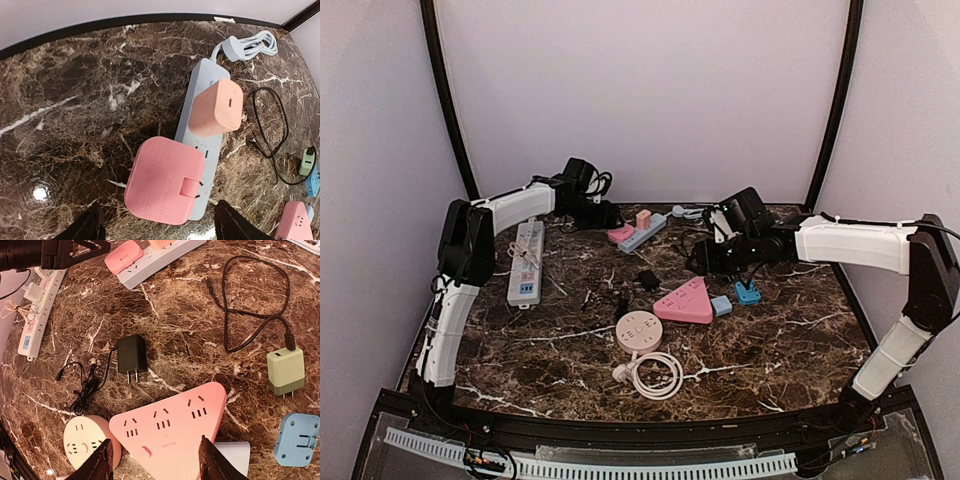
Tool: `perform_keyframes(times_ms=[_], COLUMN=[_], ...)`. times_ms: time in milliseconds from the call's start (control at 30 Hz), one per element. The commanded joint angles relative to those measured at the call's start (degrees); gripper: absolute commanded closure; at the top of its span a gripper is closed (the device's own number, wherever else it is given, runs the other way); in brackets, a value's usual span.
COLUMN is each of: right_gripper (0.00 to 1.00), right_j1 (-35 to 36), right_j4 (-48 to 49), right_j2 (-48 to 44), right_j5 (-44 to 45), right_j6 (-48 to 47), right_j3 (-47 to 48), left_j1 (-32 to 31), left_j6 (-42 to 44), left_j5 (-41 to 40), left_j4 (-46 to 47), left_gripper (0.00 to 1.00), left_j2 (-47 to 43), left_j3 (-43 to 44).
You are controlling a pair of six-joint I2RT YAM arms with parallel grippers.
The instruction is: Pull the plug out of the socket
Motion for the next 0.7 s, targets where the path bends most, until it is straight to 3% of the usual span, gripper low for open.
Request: perform_keyframes(times_ms=[0,167,667], right_gripper=[0.45,0.45,0.45], right_j1=[-0.3,-0.4,-0.4], right_j4=[-0.6,-0.4,0.1], right_j2=[-2.2,-1.9,-1.1], right_j5=[0.7,0.3,-1.1], right_j6=[-0.5,0.3,0.9], right_j3=[0.3,0.0,0.0], left_j1=[1.8,2.9,3.9], left_j6=[-1.4,-7.8,-26.5], left_j5=[9.1,15.5,22.7], left_j4=[-3.1,0.8,15.5], left_gripper=[0.25,0.25,0.32], left_j2=[2.4,5.3,6.6], left_j3=[5.2,5.6,-1.5])
